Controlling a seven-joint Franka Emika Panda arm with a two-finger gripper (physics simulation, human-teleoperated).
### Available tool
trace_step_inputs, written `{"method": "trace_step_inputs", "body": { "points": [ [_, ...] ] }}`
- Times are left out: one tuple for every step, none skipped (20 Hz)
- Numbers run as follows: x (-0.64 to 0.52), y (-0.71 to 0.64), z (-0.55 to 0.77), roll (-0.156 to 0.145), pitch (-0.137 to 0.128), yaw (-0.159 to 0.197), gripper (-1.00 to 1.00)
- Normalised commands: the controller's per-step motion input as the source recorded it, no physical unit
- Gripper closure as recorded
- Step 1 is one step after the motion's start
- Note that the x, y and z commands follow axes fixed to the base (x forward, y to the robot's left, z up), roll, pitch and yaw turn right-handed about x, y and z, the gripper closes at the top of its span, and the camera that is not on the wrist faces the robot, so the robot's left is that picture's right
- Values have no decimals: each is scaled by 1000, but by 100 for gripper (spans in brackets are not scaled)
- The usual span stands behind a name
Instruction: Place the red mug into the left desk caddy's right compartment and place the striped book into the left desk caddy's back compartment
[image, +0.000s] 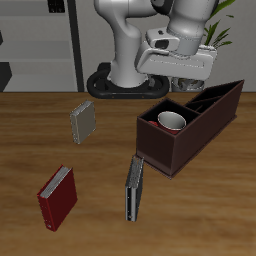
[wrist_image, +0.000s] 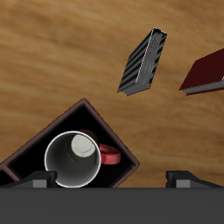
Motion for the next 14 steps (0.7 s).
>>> {"method": "trace_step_inputs", "body": {
  "points": [
    [350,-504,-21,100,38,30,-100],
    [197,-375,-26,188,92,-87,-100],
    [281,-363,-90,163,89,124,-100],
    [267,-552,36,53,57,-153,-100],
    [164,-255,83,232,-26,-32,-100],
    [349,-377,-4,145,43,-18,-100],
    [245,-354,32,52,4,-21,-100],
    [275,-441,78,82,-10,-69,-100],
    [381,-582,36,50,55,5,-100],
    [273,-288,-8,171,84,-200,-100],
    [316,-434,96,29,-31,46,-100],
    [336,-555,98,-128,-43,-24,-100],
    [317,-452,109,-58,-53,-20,-100],
    [301,-412,60,65,18,-65,-100]
  ]
}}
